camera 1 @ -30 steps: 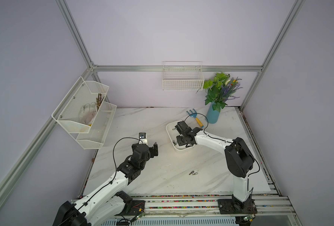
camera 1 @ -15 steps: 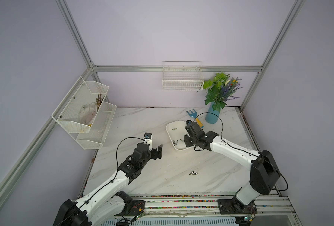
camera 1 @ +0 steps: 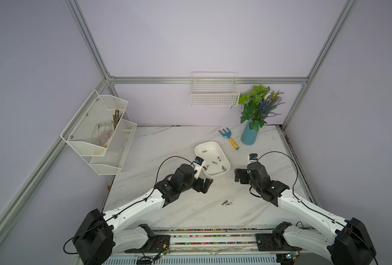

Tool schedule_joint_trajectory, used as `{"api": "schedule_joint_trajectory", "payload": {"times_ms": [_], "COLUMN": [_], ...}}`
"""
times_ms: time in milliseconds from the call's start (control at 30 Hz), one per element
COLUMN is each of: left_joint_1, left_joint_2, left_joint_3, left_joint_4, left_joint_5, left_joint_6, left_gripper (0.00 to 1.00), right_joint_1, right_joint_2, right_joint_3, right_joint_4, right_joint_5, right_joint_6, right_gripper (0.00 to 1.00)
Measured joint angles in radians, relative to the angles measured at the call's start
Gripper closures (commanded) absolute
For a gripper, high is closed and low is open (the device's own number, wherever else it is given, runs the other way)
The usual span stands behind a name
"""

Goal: Put the bit on the desktop into the storage box
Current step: Pick up the screwdriver bit from the center of the board.

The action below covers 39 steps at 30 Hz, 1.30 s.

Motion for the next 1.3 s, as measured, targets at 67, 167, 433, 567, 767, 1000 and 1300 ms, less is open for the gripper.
{"api": "schedule_joint_trajectory", "payload": {"times_ms": [67,167,433,567,767,1000,1300], "left_joint_1": [-0.047,-0.103,-0.203,-0.241,-0.279,-0.299,-0.315], "left_joint_2": [0.053,0.129,0.343,0.422,0.494,0.56,0.606], "left_joint_3": [0.043,0.1,0.267,0.322,0.36,0.398,0.431], "left_joint_4": [-0.029,-0.072,-0.209,-0.26,-0.312,-0.34,-0.344], "left_joint_5": [-0.001,-0.007,-0.039,-0.051,-0.064,-0.092,-0.119], "left_joint_6": [-0.005,-0.013,-0.045,-0.06,-0.069,-0.07,-0.07], "left_gripper": [0.01,0.03,0.19,0.27,0.35,0.44,0.52], "right_joint_1": [-0.008,-0.013,-0.019,-0.019,-0.019,-0.019,-0.019], "right_joint_2": [-0.047,-0.113,-0.32,-0.433,-0.526,-0.51,-0.503], "right_joint_3": [-0.057,-0.121,-0.249,-0.312,-0.362,-0.365,-0.365], "right_joint_4": [0.039,0.079,0.19,0.233,0.277,0.295,0.301], "right_joint_5": [0.025,0.069,0.175,0.224,0.264,0.279,0.281], "right_joint_6": [0.018,0.042,0.07,0.071,0.071,0.071,0.071], "right_gripper": [0.0,0.0,0.0,0.0,0.0,0.0,0.0]}}
